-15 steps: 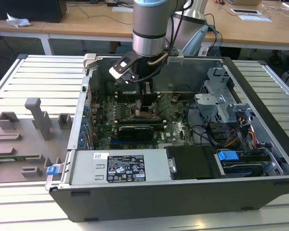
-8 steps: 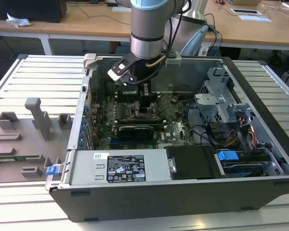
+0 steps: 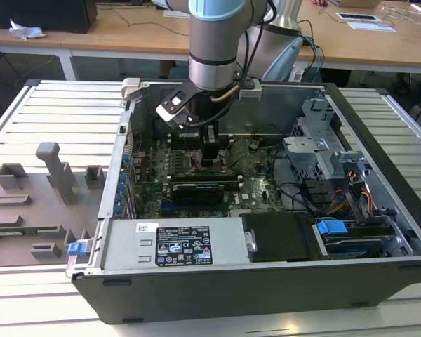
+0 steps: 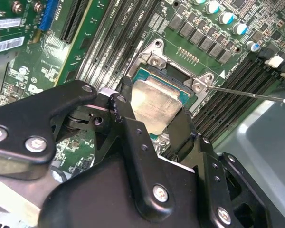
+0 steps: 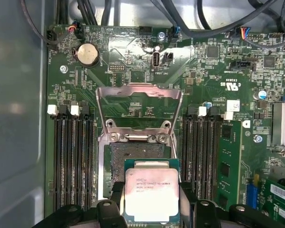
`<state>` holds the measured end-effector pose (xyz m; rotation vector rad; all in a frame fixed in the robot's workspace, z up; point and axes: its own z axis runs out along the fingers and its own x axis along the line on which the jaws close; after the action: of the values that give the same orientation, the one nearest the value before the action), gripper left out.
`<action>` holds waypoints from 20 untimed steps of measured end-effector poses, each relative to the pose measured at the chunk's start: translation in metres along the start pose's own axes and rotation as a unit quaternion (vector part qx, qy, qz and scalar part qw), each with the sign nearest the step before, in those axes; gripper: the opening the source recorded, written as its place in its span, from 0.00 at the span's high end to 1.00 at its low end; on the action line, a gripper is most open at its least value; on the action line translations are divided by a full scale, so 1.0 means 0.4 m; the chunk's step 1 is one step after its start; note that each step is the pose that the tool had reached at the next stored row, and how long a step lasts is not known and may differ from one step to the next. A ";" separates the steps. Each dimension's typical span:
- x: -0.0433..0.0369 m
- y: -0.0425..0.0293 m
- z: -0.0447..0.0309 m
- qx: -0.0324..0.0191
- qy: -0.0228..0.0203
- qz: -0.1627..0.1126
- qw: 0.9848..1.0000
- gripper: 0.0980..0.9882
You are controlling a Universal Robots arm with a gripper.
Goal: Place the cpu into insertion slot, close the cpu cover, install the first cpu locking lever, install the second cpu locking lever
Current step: 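Place the cpu into insertion slot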
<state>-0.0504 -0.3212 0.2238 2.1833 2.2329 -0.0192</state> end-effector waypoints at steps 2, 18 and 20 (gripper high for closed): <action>0.005 0.000 0.008 0.000 0.000 0.000 1.000 0.50; 0.022 0.011 0.051 0.000 0.000 0.004 1.000 0.50; 0.022 0.012 0.054 0.000 0.000 0.004 1.000 0.50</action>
<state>-0.0456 -0.3127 0.2022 2.1924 2.2241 -0.0193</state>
